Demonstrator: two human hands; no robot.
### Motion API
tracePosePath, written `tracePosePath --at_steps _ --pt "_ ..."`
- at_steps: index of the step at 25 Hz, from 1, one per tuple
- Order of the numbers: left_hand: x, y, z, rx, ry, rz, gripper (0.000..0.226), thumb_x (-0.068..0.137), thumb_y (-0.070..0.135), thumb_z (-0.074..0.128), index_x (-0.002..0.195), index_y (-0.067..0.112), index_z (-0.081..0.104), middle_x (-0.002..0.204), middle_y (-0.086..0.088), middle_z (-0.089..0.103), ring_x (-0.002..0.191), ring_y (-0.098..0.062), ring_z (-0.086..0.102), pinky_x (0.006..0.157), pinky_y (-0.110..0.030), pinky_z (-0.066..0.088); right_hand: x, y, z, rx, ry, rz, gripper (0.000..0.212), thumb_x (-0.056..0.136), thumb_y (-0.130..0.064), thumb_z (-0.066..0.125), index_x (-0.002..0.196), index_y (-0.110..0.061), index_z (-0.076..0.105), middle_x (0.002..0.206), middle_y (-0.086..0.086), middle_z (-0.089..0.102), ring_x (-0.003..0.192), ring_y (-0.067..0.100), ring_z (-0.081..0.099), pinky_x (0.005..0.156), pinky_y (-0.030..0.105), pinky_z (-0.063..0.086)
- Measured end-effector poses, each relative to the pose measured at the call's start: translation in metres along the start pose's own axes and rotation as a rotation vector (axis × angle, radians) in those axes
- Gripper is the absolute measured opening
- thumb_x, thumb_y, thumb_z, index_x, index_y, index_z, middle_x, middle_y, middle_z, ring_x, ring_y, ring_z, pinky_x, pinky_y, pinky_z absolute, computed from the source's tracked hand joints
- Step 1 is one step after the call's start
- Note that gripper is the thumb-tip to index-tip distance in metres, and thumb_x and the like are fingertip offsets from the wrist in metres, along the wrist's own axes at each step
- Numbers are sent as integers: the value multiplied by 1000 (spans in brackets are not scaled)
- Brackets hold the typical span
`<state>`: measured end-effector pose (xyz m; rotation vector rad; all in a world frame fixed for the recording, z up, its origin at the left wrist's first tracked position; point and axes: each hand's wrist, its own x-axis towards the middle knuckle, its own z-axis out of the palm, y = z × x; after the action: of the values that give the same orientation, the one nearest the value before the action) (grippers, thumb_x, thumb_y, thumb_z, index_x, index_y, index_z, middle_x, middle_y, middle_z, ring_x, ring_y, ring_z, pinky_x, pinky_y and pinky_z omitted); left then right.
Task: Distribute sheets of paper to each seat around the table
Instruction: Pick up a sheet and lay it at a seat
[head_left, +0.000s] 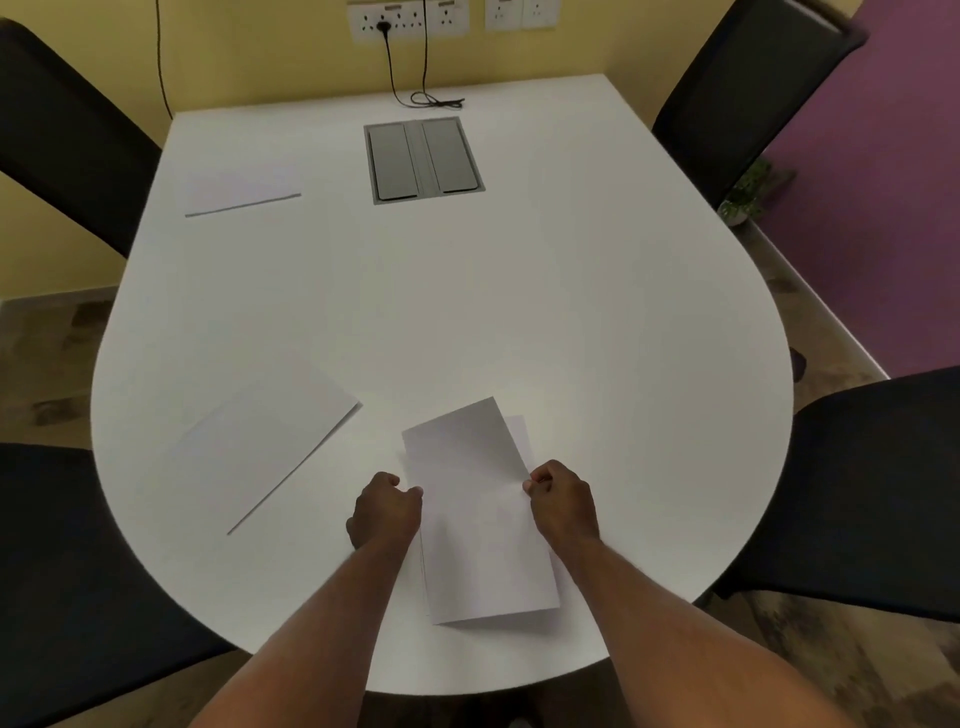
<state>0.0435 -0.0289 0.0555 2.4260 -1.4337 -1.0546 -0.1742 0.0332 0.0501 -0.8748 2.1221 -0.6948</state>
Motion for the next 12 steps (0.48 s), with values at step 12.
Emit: tracePosePath --at_steps 12 --pt "-43 55 -21 -184 -132 98 16 87 8 53 85 10 69 104 -15 72 109 -34 64 89 -34 49 -4 -35 -103 98 114 -207 18 85 -18 72 73 -24 61 71 -10 64 64 1 57 53 15 39"
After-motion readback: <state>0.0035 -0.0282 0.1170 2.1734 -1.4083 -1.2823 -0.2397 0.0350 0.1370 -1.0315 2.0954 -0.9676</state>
